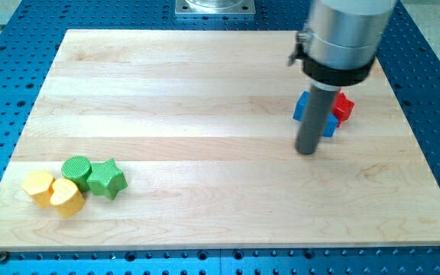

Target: Separate the red star and cube from red circle and triangle

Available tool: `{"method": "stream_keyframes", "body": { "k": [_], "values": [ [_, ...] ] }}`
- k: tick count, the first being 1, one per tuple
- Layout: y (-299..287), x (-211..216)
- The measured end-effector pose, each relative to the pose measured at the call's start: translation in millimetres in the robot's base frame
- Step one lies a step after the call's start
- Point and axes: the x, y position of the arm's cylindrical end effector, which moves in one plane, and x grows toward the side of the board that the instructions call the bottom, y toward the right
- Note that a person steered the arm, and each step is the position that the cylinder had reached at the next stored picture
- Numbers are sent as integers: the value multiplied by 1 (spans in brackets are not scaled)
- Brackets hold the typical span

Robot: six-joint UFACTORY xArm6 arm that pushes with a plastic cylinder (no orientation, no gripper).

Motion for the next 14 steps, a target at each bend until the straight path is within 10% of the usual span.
{"method": "stream_keyframes", "body": {
  "k": [2,5,9,14],
  "values": [
    [83,-44],
    [-30,-137],
    [-71,-32],
    [-98,-123]
  ]
}}
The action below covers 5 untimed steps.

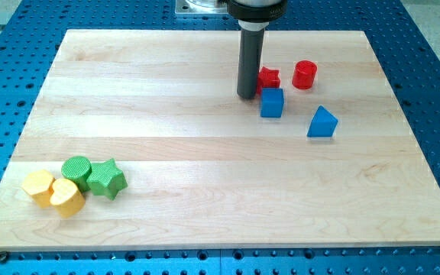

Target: Separate the red star and cube from red circle and triangle

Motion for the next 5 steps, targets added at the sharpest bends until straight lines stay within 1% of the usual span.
{"method": "stream_keyframes", "body": {
  "k": [1,2,3,4,5],
  "values": [
    [8,-7],
    [-3,8],
    [-15,70],
    [21,83],
    [55,61]
  ]
}}
